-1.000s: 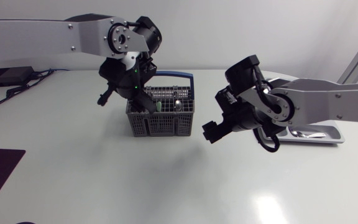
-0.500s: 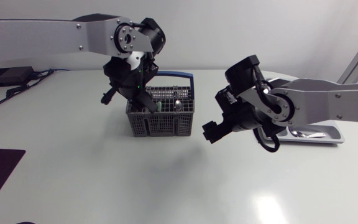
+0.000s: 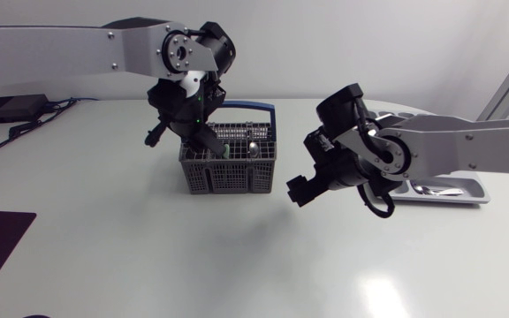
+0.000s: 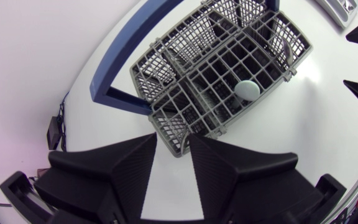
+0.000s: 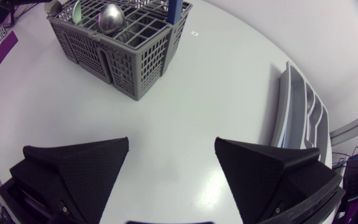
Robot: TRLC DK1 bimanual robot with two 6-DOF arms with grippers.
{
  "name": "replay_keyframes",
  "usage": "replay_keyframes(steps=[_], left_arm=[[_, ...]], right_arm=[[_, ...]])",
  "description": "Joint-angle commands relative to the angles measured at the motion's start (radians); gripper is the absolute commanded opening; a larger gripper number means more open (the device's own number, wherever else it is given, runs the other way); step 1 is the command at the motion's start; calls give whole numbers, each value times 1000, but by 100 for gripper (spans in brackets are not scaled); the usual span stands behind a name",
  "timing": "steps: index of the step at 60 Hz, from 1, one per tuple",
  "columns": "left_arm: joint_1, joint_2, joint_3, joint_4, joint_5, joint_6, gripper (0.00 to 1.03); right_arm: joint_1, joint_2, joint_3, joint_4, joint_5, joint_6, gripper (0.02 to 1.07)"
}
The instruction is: Unload the cutlery basket into the drawer organizer.
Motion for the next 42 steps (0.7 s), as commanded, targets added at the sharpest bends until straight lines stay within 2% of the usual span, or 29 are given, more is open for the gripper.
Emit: replay_keyframes(steps=[1,32,42], left_arm=[[0,-2,-25,7,-2,-18,36],[8,8,-62,31,-1,-15,35],[12,17,-62,33,-2,-15,31]], right_arm=[[6,20,9,3,6,-13,102],[6,23,-4,9,5,-13,102],[6,23,-7,15,5,-13,102]])
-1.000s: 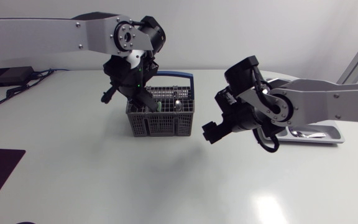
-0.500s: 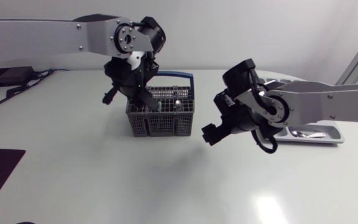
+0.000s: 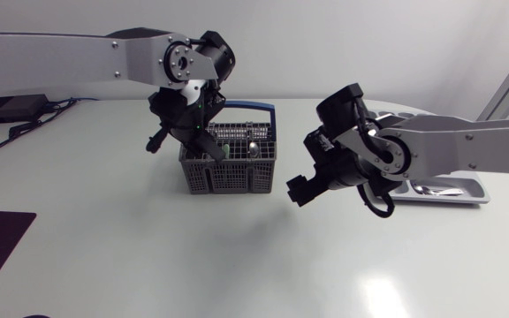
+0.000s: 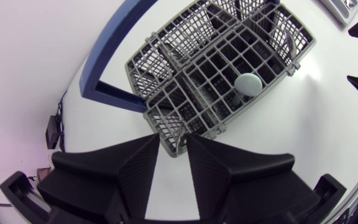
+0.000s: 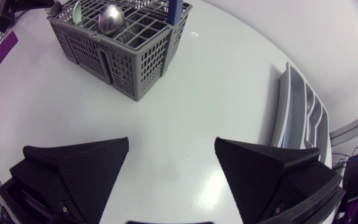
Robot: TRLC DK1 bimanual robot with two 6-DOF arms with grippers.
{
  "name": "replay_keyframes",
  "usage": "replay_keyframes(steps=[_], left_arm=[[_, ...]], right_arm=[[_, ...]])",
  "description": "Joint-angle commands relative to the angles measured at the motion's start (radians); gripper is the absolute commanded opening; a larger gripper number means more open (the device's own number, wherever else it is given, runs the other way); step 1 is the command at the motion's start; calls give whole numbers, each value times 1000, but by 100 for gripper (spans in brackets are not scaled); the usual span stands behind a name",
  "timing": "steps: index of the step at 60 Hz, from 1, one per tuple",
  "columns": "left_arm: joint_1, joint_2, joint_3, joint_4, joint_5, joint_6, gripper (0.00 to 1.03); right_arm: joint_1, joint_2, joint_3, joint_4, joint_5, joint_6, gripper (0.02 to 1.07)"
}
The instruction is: Unload the cutlery basket into the drawer organizer.
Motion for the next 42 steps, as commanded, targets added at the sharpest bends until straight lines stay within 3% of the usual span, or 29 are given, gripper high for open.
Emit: replay_keyframes(steps=[1,42], left_arm=[[10,17,-21,2,-3,-15,30],[13,37,-27,5,-3,-11,24]], right_arm=[[6,22,-7,12,5,-11,102],[6,25,-19,18,6,-11,102]])
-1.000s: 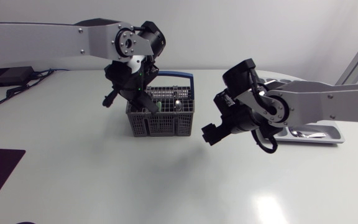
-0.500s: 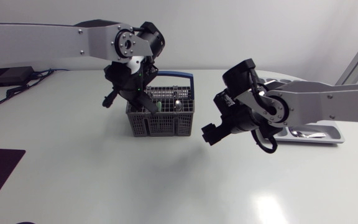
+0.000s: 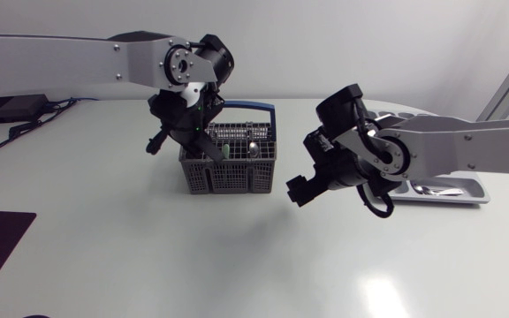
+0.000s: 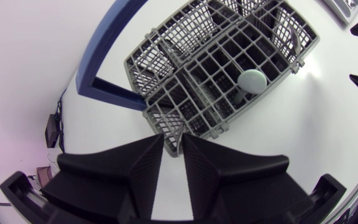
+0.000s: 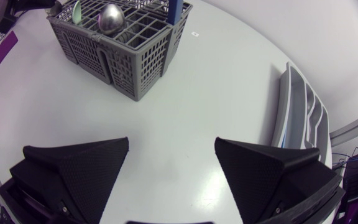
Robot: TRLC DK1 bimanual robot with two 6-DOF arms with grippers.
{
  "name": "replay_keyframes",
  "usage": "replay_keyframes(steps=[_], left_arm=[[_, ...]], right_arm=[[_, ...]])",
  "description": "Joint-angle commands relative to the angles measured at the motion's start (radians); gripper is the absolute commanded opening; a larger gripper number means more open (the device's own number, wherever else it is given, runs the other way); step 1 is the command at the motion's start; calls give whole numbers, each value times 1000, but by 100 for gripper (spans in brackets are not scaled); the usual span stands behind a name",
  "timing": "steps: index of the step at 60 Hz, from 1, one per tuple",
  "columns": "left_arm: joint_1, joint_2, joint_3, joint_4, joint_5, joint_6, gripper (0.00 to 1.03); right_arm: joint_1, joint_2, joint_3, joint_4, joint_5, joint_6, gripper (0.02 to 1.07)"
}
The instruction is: Unload the cutlery basket into the drawer organizer.
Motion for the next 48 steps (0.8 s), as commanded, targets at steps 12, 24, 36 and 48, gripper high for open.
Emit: replay_keyframes(steps=[12,24,36,48], left_arm=[[9,40,-18,3,-2,-9,24],[12,52,-13,6,-1,-8,21],[15,54,-18,11,-2,-8,14],[15,55,-23,20,-1,-6,10]], right_arm=[[6,22,-19,15,6,-11,102],[6,22,-22,19,5,-11,102],[6,24,-27,24,5,-11,102],[6,24,-29,25,5,-11,102]])
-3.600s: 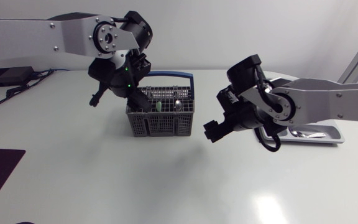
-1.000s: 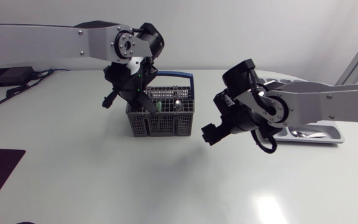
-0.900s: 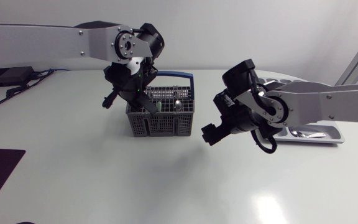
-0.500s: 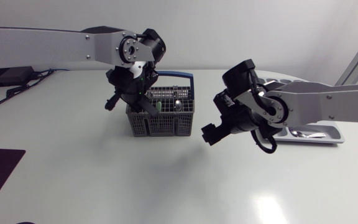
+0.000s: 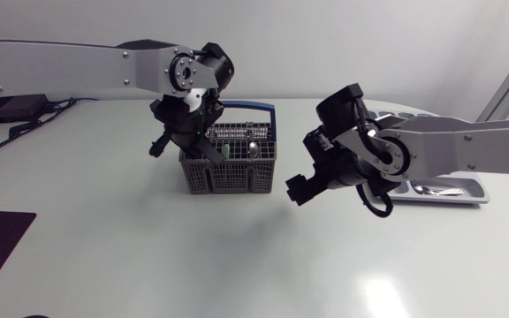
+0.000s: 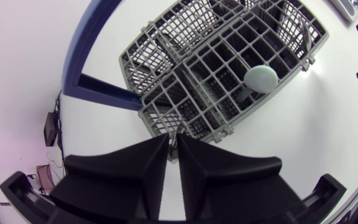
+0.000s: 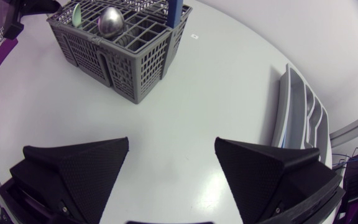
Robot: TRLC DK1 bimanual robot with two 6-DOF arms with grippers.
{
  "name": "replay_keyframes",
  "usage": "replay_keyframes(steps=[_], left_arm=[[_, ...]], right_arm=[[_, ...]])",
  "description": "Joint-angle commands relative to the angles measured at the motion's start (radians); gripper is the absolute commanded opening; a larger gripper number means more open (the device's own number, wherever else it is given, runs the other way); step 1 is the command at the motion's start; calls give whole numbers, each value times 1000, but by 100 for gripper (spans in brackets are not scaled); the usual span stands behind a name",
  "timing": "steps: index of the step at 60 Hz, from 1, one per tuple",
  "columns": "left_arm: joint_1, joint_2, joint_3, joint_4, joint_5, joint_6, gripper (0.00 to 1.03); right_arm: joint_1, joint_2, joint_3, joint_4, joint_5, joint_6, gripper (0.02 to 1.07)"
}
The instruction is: Unload the cutlery basket into the drawer organizer.
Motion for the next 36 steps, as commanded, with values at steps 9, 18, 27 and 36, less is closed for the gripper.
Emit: replay_keyframes(steps=[9,18,27,36], left_arm=[[5,30,-26,14,-1,-3,10],[6,30,-27,20,0,-2,4],[5,30,-35,20,0,0,4],[3,30,-38,20,0,0,4]], right_arm=[[6,24,-28,10,5,-13,102],[6,24,-31,14,5,-13,102],[6,24,-34,19,5,-16,102],[6,24,-34,19,5,-16,102]])
